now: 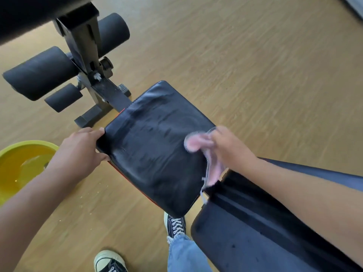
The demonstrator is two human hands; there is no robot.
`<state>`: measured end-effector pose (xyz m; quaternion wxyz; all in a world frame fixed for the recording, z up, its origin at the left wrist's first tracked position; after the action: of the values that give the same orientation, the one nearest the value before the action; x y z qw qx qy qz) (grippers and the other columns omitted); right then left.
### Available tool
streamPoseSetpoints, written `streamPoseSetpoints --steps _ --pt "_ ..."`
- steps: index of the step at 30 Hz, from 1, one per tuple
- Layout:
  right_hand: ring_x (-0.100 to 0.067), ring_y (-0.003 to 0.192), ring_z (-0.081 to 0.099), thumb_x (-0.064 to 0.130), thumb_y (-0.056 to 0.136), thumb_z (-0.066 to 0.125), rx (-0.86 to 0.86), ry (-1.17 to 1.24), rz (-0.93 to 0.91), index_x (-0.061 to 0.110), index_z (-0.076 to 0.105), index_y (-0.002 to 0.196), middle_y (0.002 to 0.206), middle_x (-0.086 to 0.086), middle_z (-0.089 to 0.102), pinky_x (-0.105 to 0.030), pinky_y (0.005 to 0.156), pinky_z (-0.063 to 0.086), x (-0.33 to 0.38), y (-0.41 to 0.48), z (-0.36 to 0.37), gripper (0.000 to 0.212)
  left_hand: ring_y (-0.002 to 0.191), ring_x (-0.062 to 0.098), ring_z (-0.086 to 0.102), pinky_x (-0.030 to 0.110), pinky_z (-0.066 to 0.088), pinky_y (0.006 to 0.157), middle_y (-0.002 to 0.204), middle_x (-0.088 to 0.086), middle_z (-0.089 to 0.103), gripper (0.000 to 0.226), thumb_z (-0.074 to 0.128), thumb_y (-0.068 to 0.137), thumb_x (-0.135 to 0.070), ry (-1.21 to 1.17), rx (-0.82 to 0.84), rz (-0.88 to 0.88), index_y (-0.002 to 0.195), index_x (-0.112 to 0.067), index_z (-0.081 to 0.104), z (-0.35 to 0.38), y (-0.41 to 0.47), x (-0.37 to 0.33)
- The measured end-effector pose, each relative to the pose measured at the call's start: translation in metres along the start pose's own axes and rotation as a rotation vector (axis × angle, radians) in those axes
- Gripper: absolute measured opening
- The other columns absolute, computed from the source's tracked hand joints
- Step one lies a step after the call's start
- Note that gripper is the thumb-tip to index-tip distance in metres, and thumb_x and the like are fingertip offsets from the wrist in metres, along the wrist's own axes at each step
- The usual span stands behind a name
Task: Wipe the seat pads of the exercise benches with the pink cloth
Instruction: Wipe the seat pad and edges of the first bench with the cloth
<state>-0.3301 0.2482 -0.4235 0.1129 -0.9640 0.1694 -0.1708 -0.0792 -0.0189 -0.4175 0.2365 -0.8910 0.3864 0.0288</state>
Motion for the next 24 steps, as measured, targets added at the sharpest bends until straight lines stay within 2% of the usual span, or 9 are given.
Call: streamPoseSetpoints --steps 2,4,10,12,15,16,21,22,24 --pt "-0.037 0.099 0.058 0.005 0.093 0.054 -0.290 0.023 0.675 0.000 0.058 0.101 0.108 -0.018 0.055 -0.038 0.079 0.046 -0.019 -0.001 -0.010 0.010 0.103 0.035 0.064 0.045 0.055 0.084 0.111 0.010 0.068 0.077 0.088 0.073 -0.028 0.001 -0.002 0.000 0.140 -0.012 0.056 0.000 0.001 -0.001" --pt "-0.036 0.100 0.058 0.001 0.093 0.055 -0.274 0.094 0.873 0.001 0.056 0.105 0.111 -0.020 0.055 -0.032 0.076 0.039 -0.001 -0.016 0.005 0.012 0.105 0.034 0.064 0.044 0.055 0.085 0.113 0.009 0.068 0.076 0.087 0.073 -0.028 -0.013 0.003 0.004 0.141 -0.013 0.055 0.000 0.000 -0.002" --pt "-0.023 0.072 0.051 0.012 0.077 0.072 0.299 -0.178 -0.625 0.017 0.050 0.074 0.077 -0.002 0.046 -0.028 0.065 0.041 0.119 -0.027 0.030 0.023 0.107 0.031 0.064 0.044 0.055 0.088 0.113 0.006 0.069 0.077 0.088 0.072 -0.031 -0.061 -0.008 0.012 0.141 -0.015 0.057 0.001 0.001 0.005" --pt "-0.024 0.062 0.053 -0.003 0.066 0.070 -0.012 -0.161 -0.433 0.017 0.052 0.064 0.068 -0.002 0.049 -0.037 0.057 0.050 0.082 0.023 0.021 0.028 0.108 0.029 0.065 0.042 0.055 0.091 0.114 0.003 0.071 0.077 0.088 0.072 -0.032 -0.093 -0.012 0.015 0.141 -0.017 0.058 0.002 0.001 0.007" --pt "-0.036 0.083 0.058 -0.005 0.083 0.063 -0.532 0.290 0.576 0.002 0.057 0.078 0.089 -0.014 0.055 -0.041 0.068 0.050 0.049 0.068 0.012 0.010 0.110 0.024 0.064 0.040 0.056 0.094 0.116 -0.001 0.071 0.077 0.088 0.072 -0.033 -0.136 -0.013 0.019 0.141 -0.021 0.057 0.003 0.003 0.011" --pt "-0.035 0.089 0.057 -0.002 0.086 0.060 -0.543 0.288 0.637 0.002 0.059 0.084 0.095 -0.013 0.056 -0.041 0.073 0.049 0.064 0.064 0.023 0.005 0.111 0.023 0.064 0.039 0.056 0.094 0.116 -0.001 0.071 0.076 0.088 0.072 -0.032 -0.144 -0.012 0.018 0.141 -0.022 0.058 0.004 0.003 0.012" --pt "-0.025 0.069 0.044 -0.006 0.082 0.056 -0.310 -0.118 -0.571 0.010 0.057 0.072 0.072 -0.008 0.051 -0.034 0.068 0.040 0.141 0.054 0.055 0.019 0.109 0.028 0.063 0.044 0.054 0.092 0.113 0.001 0.071 0.075 0.090 0.068 -0.027 -0.197 -0.042 0.010 0.137 -0.021 0.062 0.012 0.004 0.018" --pt "-0.024 0.067 0.044 -0.009 0.079 0.060 -0.369 -0.168 -0.555 0.010 0.055 0.071 0.070 -0.008 0.051 -0.033 0.066 0.040 0.126 0.071 0.049 0.022 0.109 0.028 0.063 0.045 0.054 0.092 0.113 0.000 0.071 0.076 0.091 0.067 -0.028 -0.212 -0.041 -0.001 0.137 -0.022 0.061 0.013 0.003 0.018" --pt "-0.025 0.068 0.046 -0.013 0.073 0.067 -0.594 -0.002 -0.042 0.008 0.055 0.068 0.071 -0.010 0.052 -0.035 0.062 0.045 0.097 0.108 0.035 0.024 0.108 0.027 0.063 0.045 0.054 0.093 0.114 -0.001 0.071 0.077 0.092 0.065 -0.028 -0.243 -0.051 -0.028 0.136 -0.025 0.062 0.016 0.003 0.020"
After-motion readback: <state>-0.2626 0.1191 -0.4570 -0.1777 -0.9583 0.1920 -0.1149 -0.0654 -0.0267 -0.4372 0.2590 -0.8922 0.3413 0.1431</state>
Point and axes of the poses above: each hand's wrist, its own y-axis towards the middle knuckle, its own z-axis out of the palm, x = y × z, the point moved 1 cm from there along y, towards the middle knuckle
